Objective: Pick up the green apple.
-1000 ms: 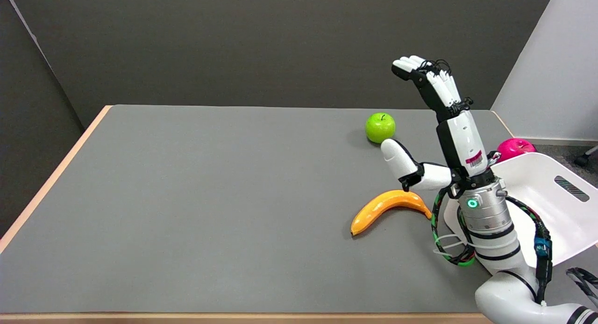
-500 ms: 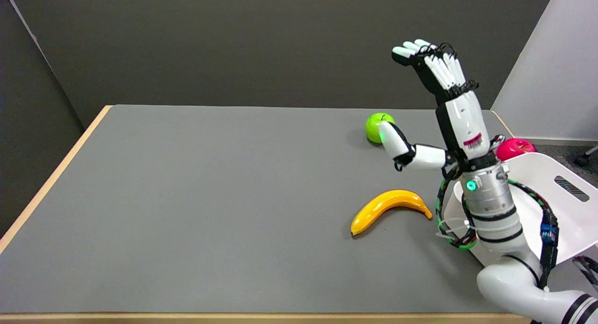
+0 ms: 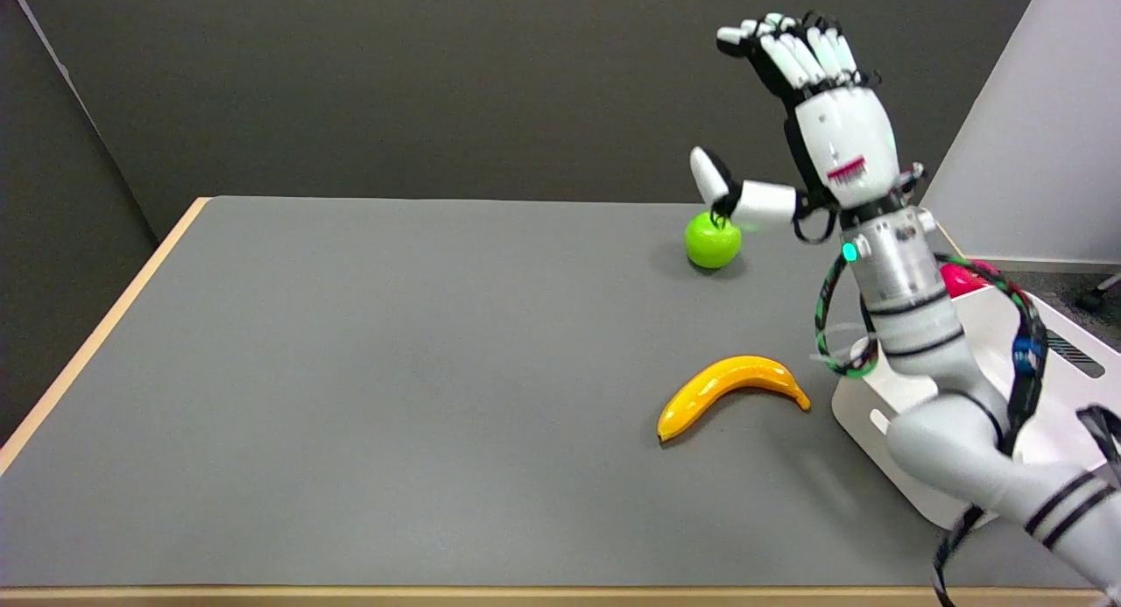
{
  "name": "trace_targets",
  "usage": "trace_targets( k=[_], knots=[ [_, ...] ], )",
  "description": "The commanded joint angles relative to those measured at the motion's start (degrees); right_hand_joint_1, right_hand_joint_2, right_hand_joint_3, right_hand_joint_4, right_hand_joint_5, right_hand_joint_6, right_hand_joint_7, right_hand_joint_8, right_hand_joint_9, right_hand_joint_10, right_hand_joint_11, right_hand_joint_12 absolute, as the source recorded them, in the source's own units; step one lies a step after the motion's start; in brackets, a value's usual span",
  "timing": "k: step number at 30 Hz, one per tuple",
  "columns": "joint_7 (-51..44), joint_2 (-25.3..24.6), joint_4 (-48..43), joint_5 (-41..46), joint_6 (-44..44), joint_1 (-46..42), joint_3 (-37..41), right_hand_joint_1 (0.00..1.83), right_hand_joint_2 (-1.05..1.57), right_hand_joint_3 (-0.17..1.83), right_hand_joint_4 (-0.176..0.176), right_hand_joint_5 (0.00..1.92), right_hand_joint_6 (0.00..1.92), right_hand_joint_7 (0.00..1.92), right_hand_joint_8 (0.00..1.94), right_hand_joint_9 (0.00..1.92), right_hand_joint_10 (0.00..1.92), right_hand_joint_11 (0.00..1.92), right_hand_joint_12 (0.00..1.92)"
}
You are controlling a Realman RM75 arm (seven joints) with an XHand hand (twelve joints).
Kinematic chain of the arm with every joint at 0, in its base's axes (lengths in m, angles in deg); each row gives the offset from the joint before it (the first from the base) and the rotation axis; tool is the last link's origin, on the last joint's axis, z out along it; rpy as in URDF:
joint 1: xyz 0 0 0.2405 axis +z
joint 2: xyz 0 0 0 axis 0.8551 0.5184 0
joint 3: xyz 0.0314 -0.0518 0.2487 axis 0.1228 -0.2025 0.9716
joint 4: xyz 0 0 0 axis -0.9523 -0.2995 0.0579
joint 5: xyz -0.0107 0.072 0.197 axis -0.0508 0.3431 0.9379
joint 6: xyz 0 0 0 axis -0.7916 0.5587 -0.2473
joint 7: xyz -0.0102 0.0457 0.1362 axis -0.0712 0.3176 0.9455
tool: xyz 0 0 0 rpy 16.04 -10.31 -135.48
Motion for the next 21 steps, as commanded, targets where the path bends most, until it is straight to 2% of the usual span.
trace_targets(
  k=[1, 5, 8, 14, 21],
  knots=[
    [-9.06, 2.93, 5.71, 11.01, 25.54, 22.02, -5.33, 0.36, 0.58, 0.95, 0.061, 0.26, 0.54, 0.31, 0.39, 0.1, 0.63, 0.0, 1.07],
    [-9.06, 2.93, 6.09, 11.01, 36.8, 25.32, -6.36, 0.34, 0.57, 0.95, 0.061, 0.26, 0.54, 0.31, 0.4, 0.11, 0.63, 0.0, 1.07],
    [-9.06, 2.93, 5.44, 11.27, 40.94, 25.37, -6.41, 0.32, 0.56, 0.94, 0.061, 0.26, 0.55, 0.31, 0.4, 0.11, 0.64, 0.0, 1.08],
    [-9.16, 3.01, 5.84, 15.69, 46.12, 24.53, -4.89, 0.27, 0.56, 0.94, 0.059, 0.27, 0.55, 0.31, 0.4, 0.11, 0.64, 0.0, 1.09],
    [-9.53, 3.09, 13.58, 16.52, 52.76, 27.23, -4.75, 0.26, 0.55, 0.92, 0.057, 0.28, 0.55, 0.32, 0.4, 0.13, 0.65, 0.0, 1.1]
  ],
)
